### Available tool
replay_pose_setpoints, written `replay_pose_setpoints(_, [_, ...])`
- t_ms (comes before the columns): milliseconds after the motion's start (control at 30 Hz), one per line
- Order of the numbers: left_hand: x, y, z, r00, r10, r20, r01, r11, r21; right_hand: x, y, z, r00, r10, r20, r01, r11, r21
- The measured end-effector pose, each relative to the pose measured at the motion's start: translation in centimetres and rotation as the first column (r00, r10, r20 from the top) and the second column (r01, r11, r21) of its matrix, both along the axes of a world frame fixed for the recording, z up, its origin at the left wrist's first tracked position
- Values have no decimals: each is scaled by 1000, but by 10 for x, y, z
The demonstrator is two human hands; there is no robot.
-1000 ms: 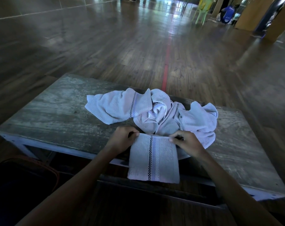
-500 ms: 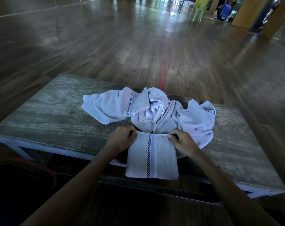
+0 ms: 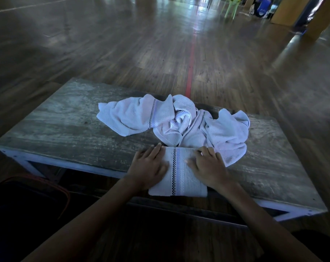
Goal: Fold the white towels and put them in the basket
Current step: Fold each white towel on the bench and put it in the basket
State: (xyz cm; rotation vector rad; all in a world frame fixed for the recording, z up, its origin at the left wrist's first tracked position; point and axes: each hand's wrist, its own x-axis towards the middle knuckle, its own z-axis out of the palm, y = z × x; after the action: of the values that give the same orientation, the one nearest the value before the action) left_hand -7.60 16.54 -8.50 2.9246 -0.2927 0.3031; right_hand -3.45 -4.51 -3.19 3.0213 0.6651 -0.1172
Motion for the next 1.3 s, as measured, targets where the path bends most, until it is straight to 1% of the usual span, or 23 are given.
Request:
replay_pose_setpoints(67, [-2, 0, -4, 1000, 25, -2, -25, 999, 29, -12, 10, -8, 1000, -13, -29, 13, 1000, 0])
replay_pose_setpoints(133, [2, 1, -3, 999, 34, 11, -34, 999, 42, -14, 15, -18, 1000, -14, -4, 14, 1000, -6])
replay_pose_setpoints(200, [7, 1, 3, 998, 36, -53, -35, 999, 21, -10, 16, -20, 999, -31, 27, 31, 999, 10])
replay_pose_setpoints(267, [12, 0, 7, 991, 46, -122, -47, 999, -2, -5, 16, -18, 999, -20, 40, 21, 1000, -14])
replay_pose_setpoints(333, [16, 0, 9, 983, 53, -178, -53, 999, 3, -2, 20, -17, 1000, 3, 24, -2, 999, -49])
replay_pose_setpoints(400, [15, 1, 12, 981, 53, -186, -54, 999, -2, -2, 29, -17, 1000, 0, -28, -1, 999, -40])
replay_pose_setpoints(467, [10, 3, 15, 975, 81, -206, -96, 993, -62, -3, 39, -21, 997, 16, -71, -14, 999, 31])
replay_pose_setpoints(500, [5, 3, 17, 972, 113, -207, -147, 977, -156, -3, 42, -24, 998, 25, -61, -21, 998, 65])
replay_pose_setpoints(533, [-2, 3, 17, 968, 172, -181, -220, 931, -292, -4, 43, -26, 999, 26, -43, -22, 997, 80])
replay_pose_setpoints(567, [-13, 1, 18, 954, 266, -141, -301, 846, -440, -3, 43, -29, 999, 24, -30, -22, 996, 82])
replay_pose_setpoints(600, [-26, -2, 19, 920, 377, -105, -365, 730, -579, -2, 43, -32, 1000, 24, -17, -23, 996, 83])
replay_pose_setpoints(633, [-40, -6, 16, 882, 463, -93, -392, 608, -690, -3, 42, -33, 1000, 27, -7, -26, 996, 89])
replay_pose_setpoints(667, [-53, -10, 11, 857, 504, -108, -389, 494, -777, -3, 42, -34, 1000, 28, 13, -29, 995, 96])
replay_pose_setpoints(700, [-65, -16, 5, 856, 495, -150, -373, 390, -842, -3, 42, -35, 999, 28, 36, -32, 994, 103])
replay_pose_setpoints(733, [-73, -22, 0, 867, 447, -221, -377, 298, -877, -3, 42, -36, 998, 28, 55, -34, 994, 106])
replay_pose_setpoints(800, [-83, -33, -6, 873, 296, -388, -437, 119, -892, -3, 42, -37, 996, 35, 86, -45, 993, 109])
replay_pose_setpoints(833, [-86, -36, -6, 876, 223, -427, -443, 24, -896, -3, 42, -38, 996, 40, 86, -49, 993, 107])
replay_pose_setpoints(867, [-89, -37, -5, 888, 172, -427, -427, -37, -903, -3, 41, -38, 996, 42, 80, -50, 993, 103])
replay_pose_setpoints(900, [-92, -37, -4, 906, 133, -402, -397, -61, -916, -3, 41, -39, 996, 42, 81, -50, 994, 101])
replay_pose_setpoints(967, [-96, -32, -5, 930, 52, -363, -363, -11, -932, -2, 42, -40, 996, 32, 77, -40, 994, 103])
replay_pose_setpoints(1100, [-94, -25, -9, 892, -108, -438, -417, 174, -892, -1, 42, -41, 998, 20, 64, -26, 994, 101])
replay_pose_setpoints(1167, [-94, -22, -10, 888, -103, -447, -416, 232, -879, -1, 41, -40, 997, 19, 71, -27, 993, 115])
replay_pose_setpoints(1300, [-94, -12, -8, 903, -61, -426, -395, 279, -875, 0, 40, -41, 999, 18, 45, -24, 991, 130])
